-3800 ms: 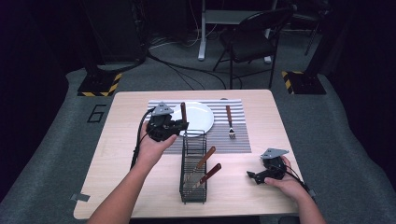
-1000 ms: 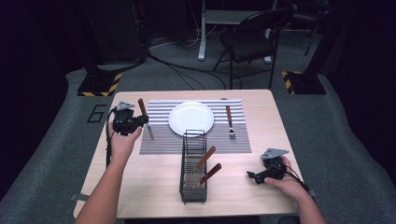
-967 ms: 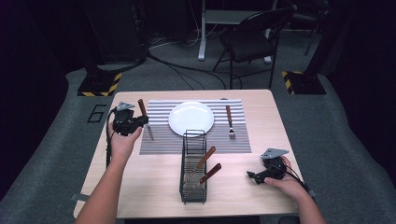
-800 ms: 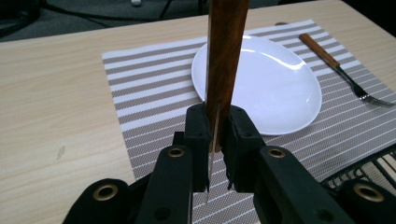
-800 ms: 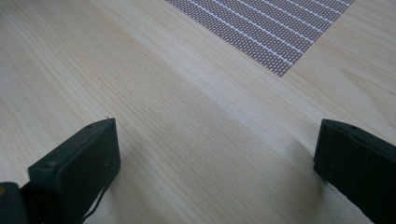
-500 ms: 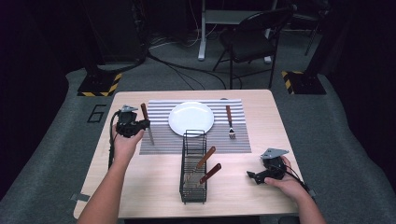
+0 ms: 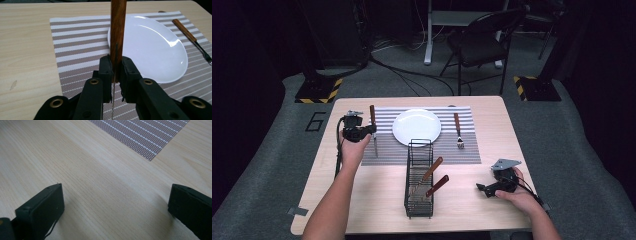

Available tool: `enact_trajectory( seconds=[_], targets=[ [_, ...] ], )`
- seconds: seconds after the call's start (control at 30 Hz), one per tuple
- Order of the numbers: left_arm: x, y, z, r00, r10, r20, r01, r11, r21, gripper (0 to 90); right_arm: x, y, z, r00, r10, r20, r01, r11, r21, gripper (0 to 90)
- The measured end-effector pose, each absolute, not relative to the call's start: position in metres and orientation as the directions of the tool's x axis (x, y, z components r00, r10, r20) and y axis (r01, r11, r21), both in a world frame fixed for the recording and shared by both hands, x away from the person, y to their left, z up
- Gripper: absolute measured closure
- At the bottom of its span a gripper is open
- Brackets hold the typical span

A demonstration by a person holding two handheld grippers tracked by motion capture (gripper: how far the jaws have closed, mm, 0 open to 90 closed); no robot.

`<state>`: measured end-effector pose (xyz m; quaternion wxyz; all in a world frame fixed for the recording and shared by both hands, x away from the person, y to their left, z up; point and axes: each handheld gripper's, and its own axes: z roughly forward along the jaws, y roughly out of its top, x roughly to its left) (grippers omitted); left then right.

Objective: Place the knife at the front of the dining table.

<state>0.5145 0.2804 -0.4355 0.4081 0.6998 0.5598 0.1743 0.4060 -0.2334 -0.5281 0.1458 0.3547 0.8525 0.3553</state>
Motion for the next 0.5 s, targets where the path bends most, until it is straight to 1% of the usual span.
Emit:
enact_trajectory(
  seconds=[0.27,0.43,0.5],
  targets=[
    [0.527,0.283,-0.449,0.260,0.923,-0.285,0.649,0.052,0.759,80.6,0.406,-0.233,-0.528,-0.706,0.708,0.004,0.501,0.497,0.709,0.0],
    [0.536,0.286,-0.455,0.248,0.914,-0.321,0.665,0.080,0.743,80.5,0.406,-0.233,-0.528,-0.706,0.708,0.004,0.501,0.496,0.710,0.0],
    [0.540,0.285,-0.456,0.245,0.914,-0.322,0.673,0.079,0.736,80.5,0.406,-0.233,-0.528,-0.706,0.708,0.004,0.502,0.496,0.709,0.0]
  ],
)
